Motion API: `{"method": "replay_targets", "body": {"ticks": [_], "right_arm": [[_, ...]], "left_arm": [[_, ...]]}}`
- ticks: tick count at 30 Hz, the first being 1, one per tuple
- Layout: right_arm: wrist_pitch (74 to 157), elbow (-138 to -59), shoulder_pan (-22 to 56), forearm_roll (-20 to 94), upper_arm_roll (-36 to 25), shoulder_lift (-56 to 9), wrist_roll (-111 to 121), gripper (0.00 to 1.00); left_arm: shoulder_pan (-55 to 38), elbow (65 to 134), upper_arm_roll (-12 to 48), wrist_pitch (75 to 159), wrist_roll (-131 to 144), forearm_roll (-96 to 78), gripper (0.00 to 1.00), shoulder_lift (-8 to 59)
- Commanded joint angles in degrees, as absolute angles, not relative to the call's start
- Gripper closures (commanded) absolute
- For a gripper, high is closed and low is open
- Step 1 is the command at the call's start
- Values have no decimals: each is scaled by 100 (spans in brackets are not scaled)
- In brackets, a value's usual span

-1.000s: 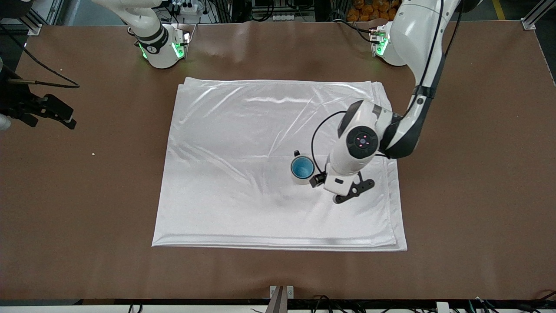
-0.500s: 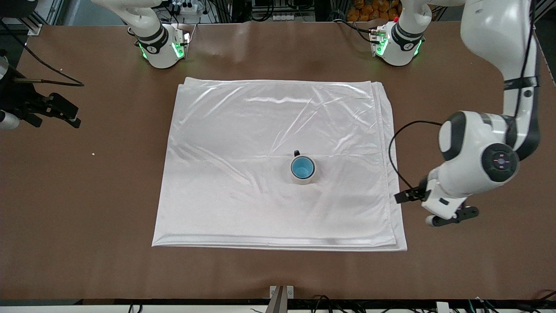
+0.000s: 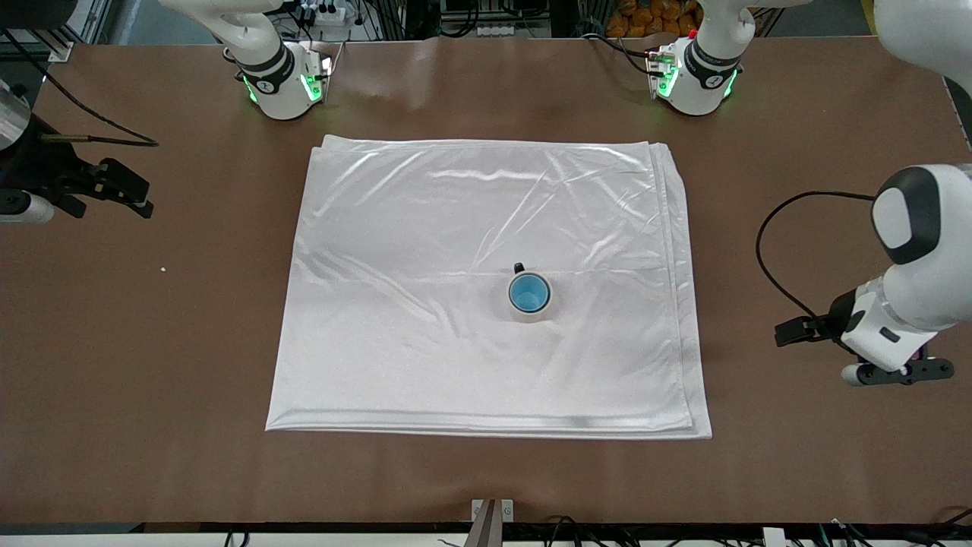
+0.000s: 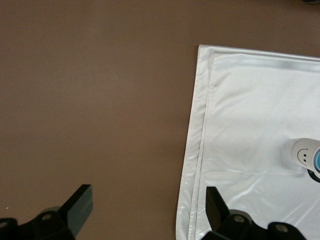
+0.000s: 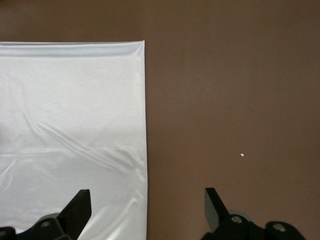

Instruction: Place blue cup into white mug on cloth

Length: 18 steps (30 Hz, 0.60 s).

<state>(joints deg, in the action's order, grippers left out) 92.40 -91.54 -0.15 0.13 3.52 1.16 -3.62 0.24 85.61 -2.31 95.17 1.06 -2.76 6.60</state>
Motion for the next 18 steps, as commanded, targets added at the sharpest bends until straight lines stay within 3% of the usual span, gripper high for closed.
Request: {"method": "replay_targets", "body": {"ticks": [1,18], "right_arm": [[9193,-9308,-26,167,378,308,-272,0],[9062,-9281,-35,422,325,316,-176,0]], "left_arm": [[9,8956,-150,9317,9,-97,0,97],[0,9176,-9,8886,-580,176,0,-246]]}}
